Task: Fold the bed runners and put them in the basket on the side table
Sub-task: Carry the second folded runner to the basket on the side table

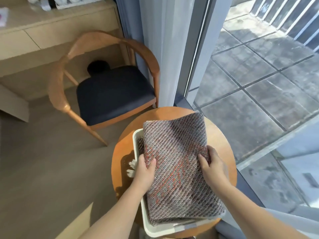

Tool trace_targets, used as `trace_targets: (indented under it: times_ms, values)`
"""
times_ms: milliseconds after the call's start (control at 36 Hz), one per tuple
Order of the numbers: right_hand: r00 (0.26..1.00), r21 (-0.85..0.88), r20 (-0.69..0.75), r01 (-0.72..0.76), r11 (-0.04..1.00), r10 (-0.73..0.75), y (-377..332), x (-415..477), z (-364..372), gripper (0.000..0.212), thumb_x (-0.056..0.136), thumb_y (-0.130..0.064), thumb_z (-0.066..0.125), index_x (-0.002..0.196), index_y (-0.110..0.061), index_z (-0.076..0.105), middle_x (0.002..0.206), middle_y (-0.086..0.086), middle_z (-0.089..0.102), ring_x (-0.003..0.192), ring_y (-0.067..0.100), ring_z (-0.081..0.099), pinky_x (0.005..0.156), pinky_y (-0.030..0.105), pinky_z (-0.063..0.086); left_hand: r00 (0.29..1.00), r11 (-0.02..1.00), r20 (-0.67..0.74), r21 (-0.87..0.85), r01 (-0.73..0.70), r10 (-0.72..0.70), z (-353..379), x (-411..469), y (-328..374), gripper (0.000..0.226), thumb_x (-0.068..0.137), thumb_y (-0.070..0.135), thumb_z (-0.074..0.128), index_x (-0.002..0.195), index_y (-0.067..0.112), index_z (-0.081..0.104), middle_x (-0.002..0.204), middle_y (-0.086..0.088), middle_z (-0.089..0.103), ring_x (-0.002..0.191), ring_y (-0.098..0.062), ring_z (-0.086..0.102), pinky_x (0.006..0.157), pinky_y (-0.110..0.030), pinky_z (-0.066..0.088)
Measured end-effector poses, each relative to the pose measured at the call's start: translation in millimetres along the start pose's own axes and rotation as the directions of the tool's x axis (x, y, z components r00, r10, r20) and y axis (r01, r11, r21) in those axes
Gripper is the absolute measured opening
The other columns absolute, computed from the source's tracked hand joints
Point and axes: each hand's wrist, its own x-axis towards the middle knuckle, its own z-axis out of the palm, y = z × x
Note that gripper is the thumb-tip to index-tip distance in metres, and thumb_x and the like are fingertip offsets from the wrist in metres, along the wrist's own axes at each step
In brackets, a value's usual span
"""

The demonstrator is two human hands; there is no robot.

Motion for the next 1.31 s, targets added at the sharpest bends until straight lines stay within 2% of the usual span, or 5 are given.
trace_targets:
  times_ms: [361,528,639,944,1306]
  values:
    - [0.979,-0.149,0.199,-0.017,0.989,0.046,-3.2,18.4,38.7,0.053,0.098,-0.047,0.043,0.146,-0.027,0.031,0.141,0.001,0.051,0.087,0.023,0.063,0.061,0.03,0.045,0.988,0.934,-0.153,0.352,0.059,-0.004,-3.2,-13.5,-27.0,0.057,0.097,0.026,0.045,0.144,0.011,0.016,0.13,-0.013,0.051,0.106,-0.031,0.058,0.085,-0.037,0.05]
    - [0.965,-0.359,0.222,0.211,0.909,-0.136,-5.9,23.6,39.5,0.046,0.1,-0.028,0.045,0.14,-0.012,0.029,0.138,0.013,0.038,0.103,0.029,0.055,0.084,0.04,0.05,0.933,0.718,-0.17,0.686,-0.118,0.316,-2.0,-3.3,-13.9,0.069,0.095,0.026,0.045,0.148,0.016,0.002,0.157,-0.005,0.001,0.144,-0.026,0.005,0.117,-0.041,0.011]
    - [0.893,-0.439,0.195,0.449,0.778,-0.406,-28.1,39.1,47.4,0.065,0.098,-0.023,0.043,0.152,-0.013,0.007,0.16,0.016,-0.001,0.147,0.032,0.001,0.12,0.044,0.013,0.902,0.606,-0.075,0.764,-0.223,0.426,-8.3,35.0,1.3,0.073,0.097,0.04,0.036,0.151,0.014,-0.006,0.158,-0.007,-0.017,0.144,-0.02,-0.019,0.118,-0.037,-0.009]
    - [0.826,-0.635,0.332,0.553,0.539,-0.456,-21.3,98.6,87.1,0.073,0.098,-0.056,0.019,0.154,-0.012,0.002,0.161,0.009,-0.01,0.147,0.025,-0.012,0.119,0.04,-0.008,0.935,0.293,0.107,0.932,-0.212,0.337,3.7,94.4,-19.1,0.077,0.094,0.058,0.012,0.15,0.008,-0.005,0.159,-0.015,-0.004,0.147,-0.025,-0.007,0.119,-0.04,-0.006]
    - [0.875,-0.641,0.323,0.483,0.597,-0.361,31.3,17.7,72.2,0.078,0.095,-0.062,0.004,0.152,-0.009,-0.002,0.159,0.01,-0.014,0.145,0.023,-0.02,0.116,0.036,-0.014,0.924,0.365,0.246,0.865,-0.345,0.291,16.8,3.8,-43.9,0.073,0.096,0.055,0.011,0.149,0.009,-0.01,0.158,-0.013,-0.013,0.145,-0.026,-0.018,0.118,-0.043,-0.009]
